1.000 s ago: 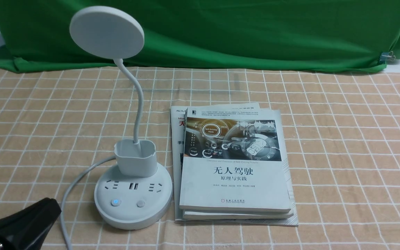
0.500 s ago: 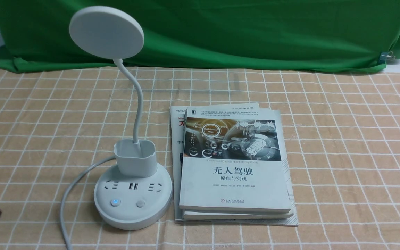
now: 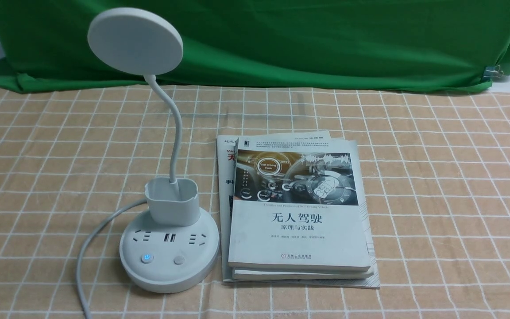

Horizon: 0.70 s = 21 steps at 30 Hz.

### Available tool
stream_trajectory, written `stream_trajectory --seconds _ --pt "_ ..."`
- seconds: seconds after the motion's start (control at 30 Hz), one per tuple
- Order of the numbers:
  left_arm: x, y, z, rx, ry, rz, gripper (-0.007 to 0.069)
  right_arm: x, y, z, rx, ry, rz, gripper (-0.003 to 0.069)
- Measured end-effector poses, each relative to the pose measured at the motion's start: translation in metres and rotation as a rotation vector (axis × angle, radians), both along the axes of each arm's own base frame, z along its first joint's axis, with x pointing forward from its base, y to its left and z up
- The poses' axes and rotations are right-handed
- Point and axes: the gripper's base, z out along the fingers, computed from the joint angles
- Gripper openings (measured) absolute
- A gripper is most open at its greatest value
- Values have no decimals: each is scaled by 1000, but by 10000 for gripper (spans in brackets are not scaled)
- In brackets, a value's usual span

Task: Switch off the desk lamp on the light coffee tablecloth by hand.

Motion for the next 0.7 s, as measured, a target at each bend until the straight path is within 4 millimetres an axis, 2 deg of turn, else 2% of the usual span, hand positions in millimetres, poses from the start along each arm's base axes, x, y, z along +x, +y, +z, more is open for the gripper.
stream_trajectory --seconds 0.7 --pt "0 0 0 13 1 -3 17 0 0 0 0 0 0 242"
